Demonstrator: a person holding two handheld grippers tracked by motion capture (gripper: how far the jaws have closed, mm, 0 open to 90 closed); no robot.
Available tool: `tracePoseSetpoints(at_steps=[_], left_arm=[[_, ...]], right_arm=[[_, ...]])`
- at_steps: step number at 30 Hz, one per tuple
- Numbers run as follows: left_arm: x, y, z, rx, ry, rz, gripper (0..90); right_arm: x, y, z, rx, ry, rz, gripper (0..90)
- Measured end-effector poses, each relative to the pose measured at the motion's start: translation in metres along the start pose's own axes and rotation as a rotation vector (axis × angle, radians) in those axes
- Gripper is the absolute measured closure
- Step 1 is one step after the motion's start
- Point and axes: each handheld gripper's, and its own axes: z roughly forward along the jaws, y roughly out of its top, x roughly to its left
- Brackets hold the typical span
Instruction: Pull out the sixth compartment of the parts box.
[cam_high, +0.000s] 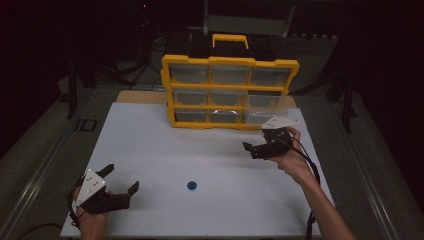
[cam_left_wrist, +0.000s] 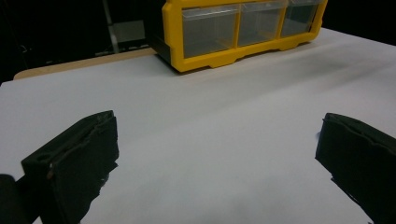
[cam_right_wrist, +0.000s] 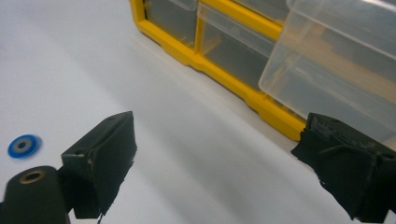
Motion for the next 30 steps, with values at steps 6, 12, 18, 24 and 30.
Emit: tracePoseSetpoints(at_steps=[6, 12, 18, 24, 30], left_arm=[[0.0001, 0.0000, -0.0001, -0.001, 0.000, -0.001, 0.0], [-0.0002, 0.0000, 0.0002, 0.000, -0.001, 0.000, 0.0], [-0.0004, -0.0001, 0.0007, 0.002, -0.002, 0.000, 0.0], [0.0000, 0.0001, 0.0018, 0.004, -0.004, 0.000, 0.0], [-0.0001, 0.0000, 0.0018, 0.004, -0.004, 0.000, 0.0]], right_arm=[[0.0007, 0.0001, 0.0030, 0.014, 0.033, 0.004, 10.4], [0.0015, 0.0005, 0.0040, 0.014, 0.070, 0.022, 10.4], [0.0024, 0.0010, 0.0065, 0.023, 0.105, 0.020, 10.4], [0.0046, 0.0016, 0.0082, 0.028, 0.147, 0.010, 10.4], [0.0077, 0.0023, 0.0093, 0.035, 0.173, -0.013, 10.4]])
